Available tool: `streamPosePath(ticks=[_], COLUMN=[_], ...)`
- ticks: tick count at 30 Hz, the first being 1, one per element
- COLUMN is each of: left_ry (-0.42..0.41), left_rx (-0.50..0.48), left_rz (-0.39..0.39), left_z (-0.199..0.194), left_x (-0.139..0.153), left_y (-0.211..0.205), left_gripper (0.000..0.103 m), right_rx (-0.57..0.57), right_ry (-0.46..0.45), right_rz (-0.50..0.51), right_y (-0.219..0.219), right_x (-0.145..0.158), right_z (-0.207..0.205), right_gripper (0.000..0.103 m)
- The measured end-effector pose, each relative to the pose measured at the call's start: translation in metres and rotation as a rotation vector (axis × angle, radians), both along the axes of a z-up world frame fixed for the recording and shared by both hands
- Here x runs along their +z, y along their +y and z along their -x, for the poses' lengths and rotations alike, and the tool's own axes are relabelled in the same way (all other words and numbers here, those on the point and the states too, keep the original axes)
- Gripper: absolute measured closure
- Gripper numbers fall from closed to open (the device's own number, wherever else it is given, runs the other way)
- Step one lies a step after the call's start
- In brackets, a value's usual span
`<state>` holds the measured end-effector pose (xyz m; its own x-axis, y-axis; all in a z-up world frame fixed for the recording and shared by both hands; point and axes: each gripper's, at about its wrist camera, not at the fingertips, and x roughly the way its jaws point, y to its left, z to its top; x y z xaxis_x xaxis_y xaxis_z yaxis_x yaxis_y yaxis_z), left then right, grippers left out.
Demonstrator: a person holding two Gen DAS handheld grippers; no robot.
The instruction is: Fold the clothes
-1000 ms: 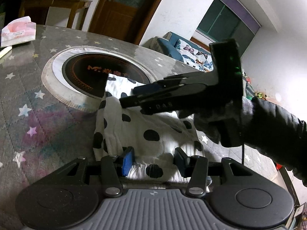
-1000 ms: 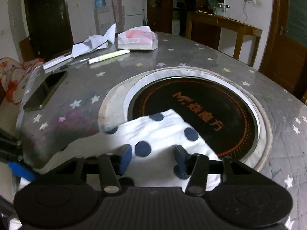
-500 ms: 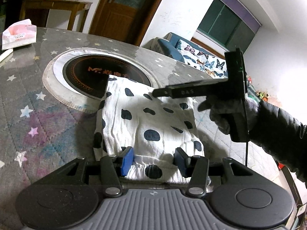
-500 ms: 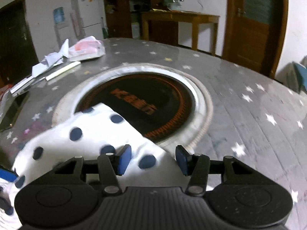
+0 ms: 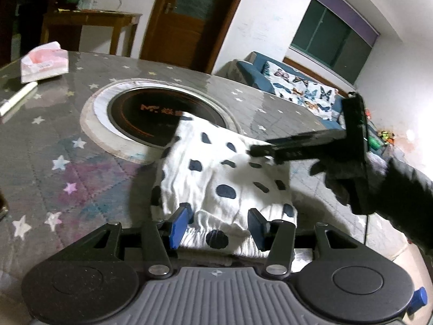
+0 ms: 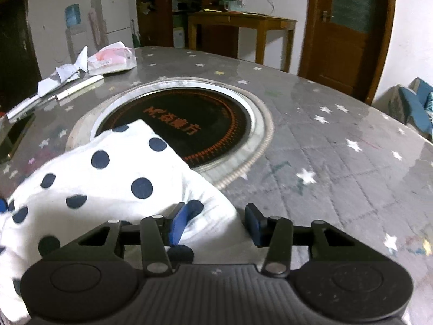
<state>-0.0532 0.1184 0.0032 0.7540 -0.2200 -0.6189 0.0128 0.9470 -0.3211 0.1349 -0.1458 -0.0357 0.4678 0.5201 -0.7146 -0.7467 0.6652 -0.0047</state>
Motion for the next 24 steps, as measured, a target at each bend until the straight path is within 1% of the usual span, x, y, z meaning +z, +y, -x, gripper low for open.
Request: streamPosePath(ticks=[4, 6, 7, 9, 14, 19, 24], left_ry=[-0.001, -0.005, -0.007, -0.002, 0.040, 0.055, 0.073], left_rx=[0.046, 0.081, 0.101, 0.130, 0.161, 0.148, 0.119], left_rz=[-0.015, -0.042, -0.056, -0.065, -0.028, 0.011, 0.062], left_z=[0.004, 0.008, 0.010, 0.014, 0.021, 0.019, 0.009], left_x=[0.002, 0.004, 0.004, 0.004, -0.002, -0.008, -0.014], left_y=[-0.003, -0.006, -0.007, -0.008, -0.003, -0.003, -0.002], left_gripper=[0.049, 0.046, 0.042, 0.041, 0.041, 0.043, 0.053], right_rx=[-0.034, -0.052, -0.060, -0.080, -0.133, -0.183, -0.233], right_ry=[-0.003, -0.013, -0.021, -0.034, -0.036, -0.048, -0.045], right_rz=[0.010, 0.019, 0.024, 0.030, 0.018, 0.005, -0.026], right_y=[-0.017, -0.024, -0.028, -0.036, -0.060, -0.077, -0.091], right_x=[0.001, 0.002, 0.003, 0.003, 0.002, 0.000, -0.002], right_z=[0.012, 0.020, 0.024, 0.032, 0.050, 0.066, 0.078], right_gripper=[0.057, 0.057, 0.057, 0.057, 0.056, 0.056, 0.054])
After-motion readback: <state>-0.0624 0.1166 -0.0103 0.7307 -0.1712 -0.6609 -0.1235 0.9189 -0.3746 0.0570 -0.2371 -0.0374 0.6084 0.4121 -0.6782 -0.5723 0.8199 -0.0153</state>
